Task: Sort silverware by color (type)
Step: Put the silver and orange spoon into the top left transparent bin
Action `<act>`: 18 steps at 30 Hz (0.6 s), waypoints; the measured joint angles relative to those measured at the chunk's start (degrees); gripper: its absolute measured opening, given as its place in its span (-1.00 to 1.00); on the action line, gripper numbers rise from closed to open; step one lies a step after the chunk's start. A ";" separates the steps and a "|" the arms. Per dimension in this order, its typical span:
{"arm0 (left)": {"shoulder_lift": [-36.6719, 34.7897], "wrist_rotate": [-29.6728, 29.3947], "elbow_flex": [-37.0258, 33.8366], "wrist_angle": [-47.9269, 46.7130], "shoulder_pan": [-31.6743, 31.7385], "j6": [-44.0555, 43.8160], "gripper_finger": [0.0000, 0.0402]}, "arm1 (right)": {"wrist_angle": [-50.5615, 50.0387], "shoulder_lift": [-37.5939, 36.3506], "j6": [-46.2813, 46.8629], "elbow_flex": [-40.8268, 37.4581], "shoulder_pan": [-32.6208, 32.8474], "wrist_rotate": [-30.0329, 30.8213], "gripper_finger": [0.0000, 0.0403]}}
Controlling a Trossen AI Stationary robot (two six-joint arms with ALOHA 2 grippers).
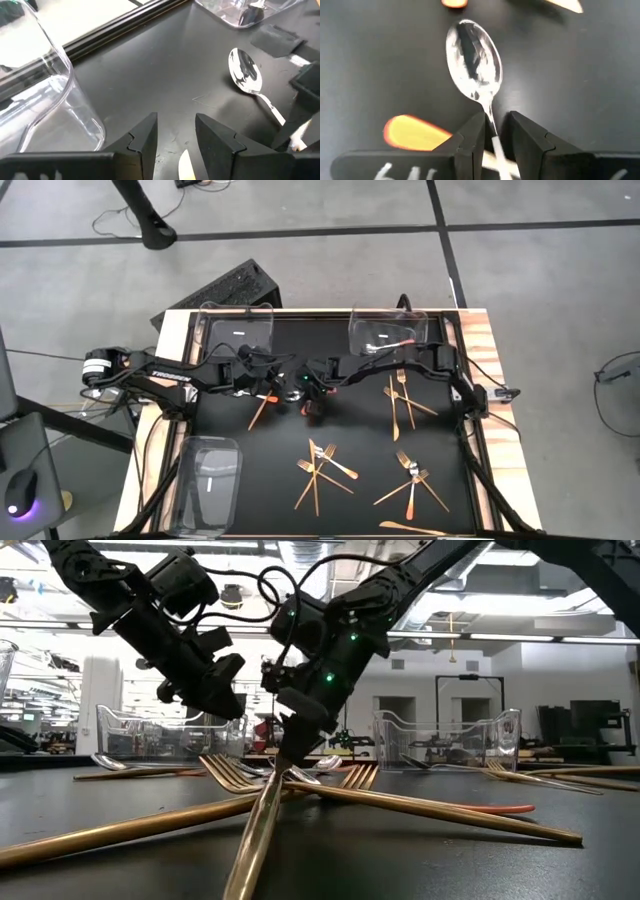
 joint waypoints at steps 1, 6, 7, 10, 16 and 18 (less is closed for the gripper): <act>0.00 0.01 0.00 -0.09 0.00 -0.05 -0.41 | -0.20 -0.01 0.00 0.02 0.11 0.27 -0.44; 0.00 0.28 0.00 -0.08 0.00 -0.76 -0.41 | -2.87 -0.01 0.18 0.11 -0.25 2.23 -0.59; 0.00 0.35 0.00 -0.10 0.00 -1.12 -0.41 | -3.56 -0.05 0.34 0.12 -0.41 2.23 -0.66; 0.00 0.48 0.00 -0.10 0.00 -1.73 -0.41 | -4.86 -0.20 1.06 -0.07 -0.63 2.41 -0.89; 0.00 0.49 0.00 -0.10 -0.02 -3.05 -0.41 | -3.93 -0.61 2.49 -1.54 -0.57 3.49 -0.93; 0.00 0.48 0.00 -0.12 -0.01 -3.30 -0.41 | -4.85 -1.43 2.28 -1.73 0.10 5.95 -0.95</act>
